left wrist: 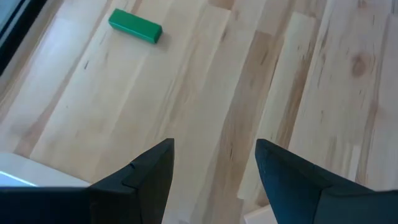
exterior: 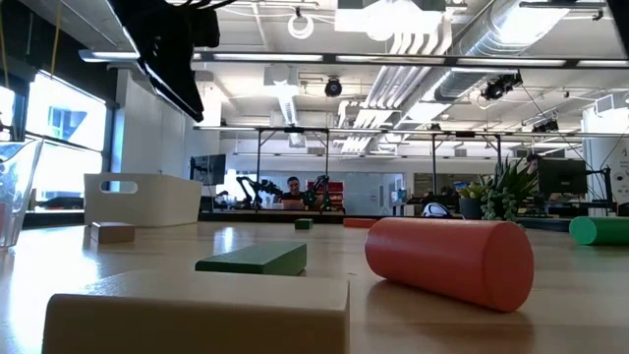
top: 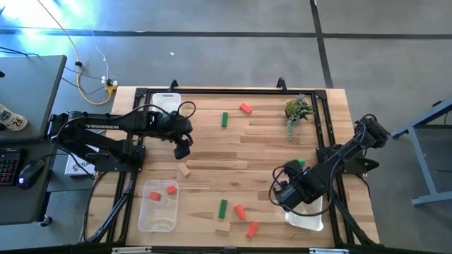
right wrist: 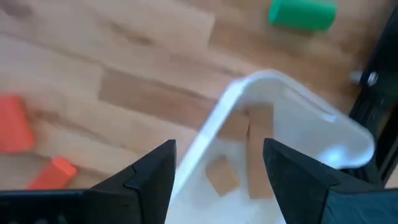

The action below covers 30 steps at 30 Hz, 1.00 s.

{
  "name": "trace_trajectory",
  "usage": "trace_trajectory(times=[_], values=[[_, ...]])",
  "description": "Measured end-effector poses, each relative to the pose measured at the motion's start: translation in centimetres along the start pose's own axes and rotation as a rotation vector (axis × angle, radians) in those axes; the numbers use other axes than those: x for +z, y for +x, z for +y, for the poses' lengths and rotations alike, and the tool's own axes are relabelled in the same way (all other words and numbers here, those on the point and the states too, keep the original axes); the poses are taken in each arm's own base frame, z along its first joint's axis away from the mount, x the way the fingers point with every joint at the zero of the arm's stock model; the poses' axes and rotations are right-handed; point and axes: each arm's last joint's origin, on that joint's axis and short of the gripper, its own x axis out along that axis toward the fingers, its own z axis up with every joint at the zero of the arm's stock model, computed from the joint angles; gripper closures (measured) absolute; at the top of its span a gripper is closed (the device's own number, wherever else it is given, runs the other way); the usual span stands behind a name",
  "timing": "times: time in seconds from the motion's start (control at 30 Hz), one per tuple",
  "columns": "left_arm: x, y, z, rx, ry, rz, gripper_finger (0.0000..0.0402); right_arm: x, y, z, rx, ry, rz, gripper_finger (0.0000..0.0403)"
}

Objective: Sort & place blocks by color
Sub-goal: Put the green block into the top white bin

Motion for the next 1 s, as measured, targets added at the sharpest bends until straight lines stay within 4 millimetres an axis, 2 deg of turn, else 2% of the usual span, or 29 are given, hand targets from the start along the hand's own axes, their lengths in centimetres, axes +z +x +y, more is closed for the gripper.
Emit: trace_trajectory(times=[0.23,0.47,0.63,0.73,1.0], values=[[-0.1,0.0,0.0,0.004,0.025,0.009,0.0190,3.3,-1.4,-0.1,-0.061,-0.076,-0.104,0.0176],[-0.2,0.0,0.2,0.035,0.075,0.021,0.0190,7.3,-0.6,0.0,-0.130,-0.371,-0.007,0.0176],[-0.3,0.0,0.3,0.071,0.107,0.022,0.0190,10.2,1.2,-0.5,-0.179,-0.587,0.096,0.0176],[-0.3,0.0,0.3,0.076,0.121,0.023,0.0190,11.3,2.7,-1.1,-0.207,-0.653,0.171,0.0176],[-0.2,0.0,0.5,0.084,0.167,0.025,0.0190,11.9,6.5,-2.2,-0.179,-0.829,0.322,0.0176]])
